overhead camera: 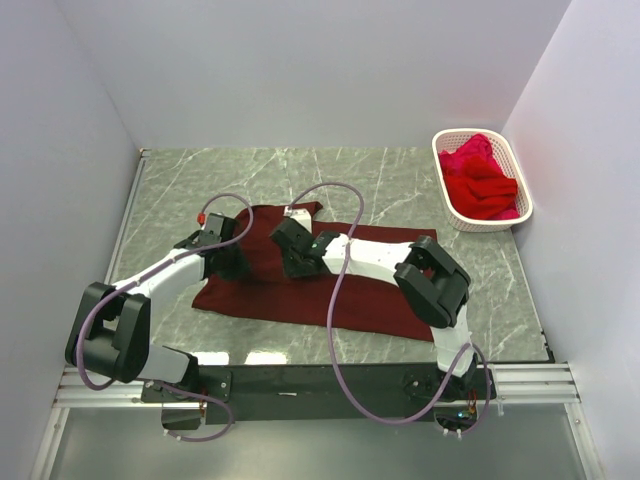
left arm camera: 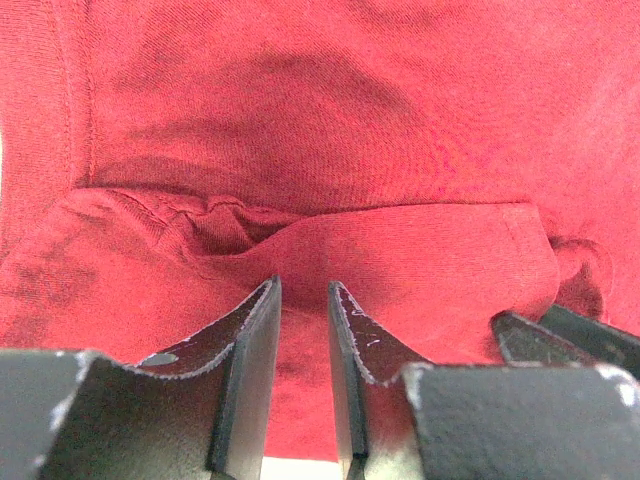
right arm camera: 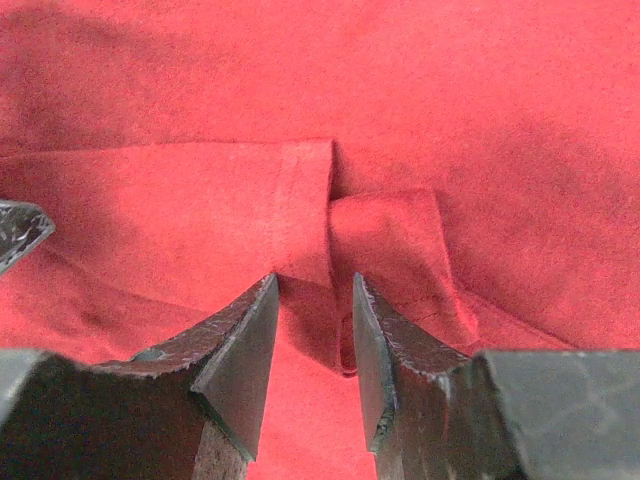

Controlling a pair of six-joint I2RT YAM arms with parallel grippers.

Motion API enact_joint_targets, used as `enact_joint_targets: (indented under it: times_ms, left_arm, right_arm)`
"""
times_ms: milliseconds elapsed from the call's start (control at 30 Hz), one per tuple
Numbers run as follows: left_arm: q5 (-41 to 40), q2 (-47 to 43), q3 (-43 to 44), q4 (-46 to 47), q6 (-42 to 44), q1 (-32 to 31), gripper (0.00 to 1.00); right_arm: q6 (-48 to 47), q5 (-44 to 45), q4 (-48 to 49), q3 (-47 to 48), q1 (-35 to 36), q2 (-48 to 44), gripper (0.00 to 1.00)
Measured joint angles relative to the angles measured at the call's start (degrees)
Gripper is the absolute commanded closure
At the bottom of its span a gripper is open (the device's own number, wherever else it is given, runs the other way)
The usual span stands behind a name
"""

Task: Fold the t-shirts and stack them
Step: Fold the tshirt

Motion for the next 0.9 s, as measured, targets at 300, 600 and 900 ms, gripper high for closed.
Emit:
enact_joint_targets:
  times_ms: [300, 600, 900]
  left_arm:
    - [0.0, 0.0, -0.3, 0.1, 0.0, 0.1, 0.68]
    - [0.1, 0.0, -0.3, 0.2, 0.1, 0.2, 0.68]
    - [1.4, -0.5, 0.2, -0.7, 0.7, 0.4, 0.64]
  right_arm:
    - [-0.6, -2.0, 0.6, 0.1, -0.5, 0.5, 0.57]
    - [-0.7, -5.8, 2.3, 0.2, -0.5, 0.5, 0.95]
    - [-2.0, -5.7, 1.7, 2.6, -0.5, 0.7, 1.00]
